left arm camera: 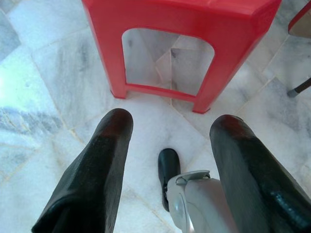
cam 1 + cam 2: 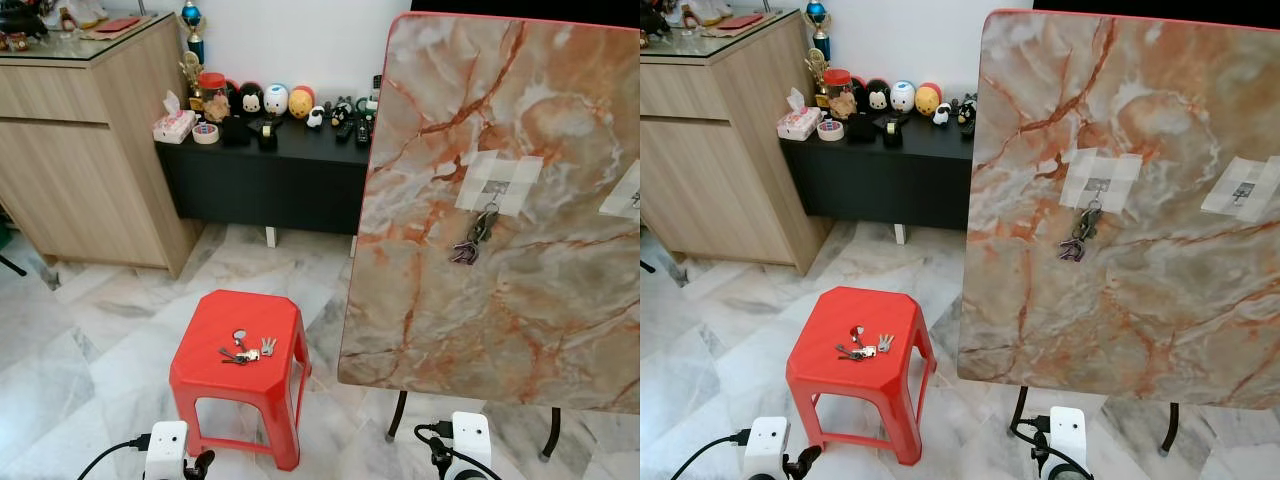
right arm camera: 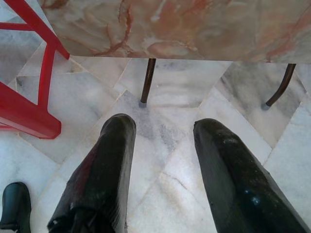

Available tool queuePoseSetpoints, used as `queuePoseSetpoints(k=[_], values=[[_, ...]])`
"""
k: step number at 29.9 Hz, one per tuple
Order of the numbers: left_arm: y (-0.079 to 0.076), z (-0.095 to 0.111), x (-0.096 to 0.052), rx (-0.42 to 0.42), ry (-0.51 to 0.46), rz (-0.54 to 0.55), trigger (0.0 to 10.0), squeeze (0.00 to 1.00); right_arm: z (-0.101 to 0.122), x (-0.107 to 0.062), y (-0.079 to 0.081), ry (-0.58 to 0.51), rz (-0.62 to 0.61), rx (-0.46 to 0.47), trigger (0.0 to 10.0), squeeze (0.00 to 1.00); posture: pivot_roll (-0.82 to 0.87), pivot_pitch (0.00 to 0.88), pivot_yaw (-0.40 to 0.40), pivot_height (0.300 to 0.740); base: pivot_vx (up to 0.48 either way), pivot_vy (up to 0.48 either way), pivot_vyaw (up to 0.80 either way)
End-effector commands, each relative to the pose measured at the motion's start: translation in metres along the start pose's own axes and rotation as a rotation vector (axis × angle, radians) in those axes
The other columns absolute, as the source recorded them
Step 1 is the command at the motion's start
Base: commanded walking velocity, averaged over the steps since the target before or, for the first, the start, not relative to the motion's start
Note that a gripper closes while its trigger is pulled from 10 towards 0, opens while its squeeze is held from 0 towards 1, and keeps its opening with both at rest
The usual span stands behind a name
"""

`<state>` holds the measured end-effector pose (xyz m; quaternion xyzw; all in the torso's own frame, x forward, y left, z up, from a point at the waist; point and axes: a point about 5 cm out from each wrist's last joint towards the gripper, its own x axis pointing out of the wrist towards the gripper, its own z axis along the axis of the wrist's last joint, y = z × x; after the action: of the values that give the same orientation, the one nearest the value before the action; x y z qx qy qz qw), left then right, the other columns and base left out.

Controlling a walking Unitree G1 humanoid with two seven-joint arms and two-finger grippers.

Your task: Hang keys on a hook

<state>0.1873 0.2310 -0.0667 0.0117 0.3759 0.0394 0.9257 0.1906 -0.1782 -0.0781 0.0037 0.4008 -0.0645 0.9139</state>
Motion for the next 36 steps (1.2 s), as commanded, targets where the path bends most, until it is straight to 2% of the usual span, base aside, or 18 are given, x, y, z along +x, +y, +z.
queuePoseSetpoints(k=[1, 8, 36], values=[[-0.0059, 0.0012, 0.0022, 0.01, 0.013, -0.011, 10.0, 0.0, 0.0037, 0.001, -0.0028, -0.012, -0.007, 0.009, 10.0, 0.0, 0.04, 0.0, -0.074, 0.74, 0.0, 0.247, 0.0], [-0.0122, 0.0029, 0.0044, 0.006, 0.012, -0.021, 10.0, 0.0, 0.006, 0.0015, 0.0014, -0.022, 0.005, 0.021, 10.0, 0.0, 0.04, 0.0, -0.073, 0.74, 0.0, 0.441, 0.0], [-0.0092, -0.0049, 0.002, -0.002, 0.038, -0.021, 10.0, 0.0, 0.0133, 0.0032, 0.0058, -0.044, 0.011, 0.009, 10.0, 0.0, 0.05, 0.0, -0.065, 0.74, 0.0, 0.438, 0.0]])
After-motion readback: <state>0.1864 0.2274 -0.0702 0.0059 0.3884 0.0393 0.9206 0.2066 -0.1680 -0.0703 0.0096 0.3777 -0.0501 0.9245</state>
